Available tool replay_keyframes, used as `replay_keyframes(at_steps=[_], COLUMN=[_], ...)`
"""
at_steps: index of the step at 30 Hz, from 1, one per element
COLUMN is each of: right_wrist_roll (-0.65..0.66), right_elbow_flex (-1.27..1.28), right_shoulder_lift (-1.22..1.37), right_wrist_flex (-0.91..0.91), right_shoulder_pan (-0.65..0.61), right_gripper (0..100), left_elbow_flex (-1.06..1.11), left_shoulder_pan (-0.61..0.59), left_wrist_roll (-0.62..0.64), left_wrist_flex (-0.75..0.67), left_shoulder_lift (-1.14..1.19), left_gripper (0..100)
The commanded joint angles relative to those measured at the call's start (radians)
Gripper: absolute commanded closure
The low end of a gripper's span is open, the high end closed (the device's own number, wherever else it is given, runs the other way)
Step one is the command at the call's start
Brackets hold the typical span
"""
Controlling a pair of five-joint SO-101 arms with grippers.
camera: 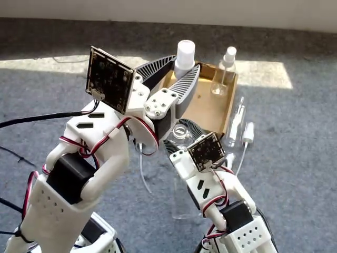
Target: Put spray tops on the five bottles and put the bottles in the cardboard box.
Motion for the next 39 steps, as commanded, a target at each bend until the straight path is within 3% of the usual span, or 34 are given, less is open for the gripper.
replay_keyframes(at_steps=[1, 16, 22, 27, 39], right_wrist_roll=[-0.006, -0.006, -0.006, -0.006, -0.006], right_elbow_flex=[-0.01, -0.01, -0.01, -0.01, -0.01], right_shoulder_lift=[-0.013, -0.013, -0.013, -0.013, -0.018], right_wrist_flex=[0.004, 0.004, 0.004, 0.004, 0.005], right_shoulder_pan=[-0.002, -0.002, -0.002, -0.002, -0.002], right_gripper=[99.5, 99.5, 99.5, 99.5, 99.5], left_elbow_flex=[-0.051, -0.036, -0.031, -0.03, 0.145], left_shoulder_pan=[-0.013, -0.004, 0.022, 0.019, -0.041], left_wrist_roll=[0.009, 0.011, 0.126, 0.126, 0.123], left_wrist_flex=[0.003, 0.02, 0.038, 0.043, 0.025], left_shoulder_lift=[-0.021, -0.021, -0.021, -0.021, -0.021], left_gripper=[99, 99, 99, 99, 99])
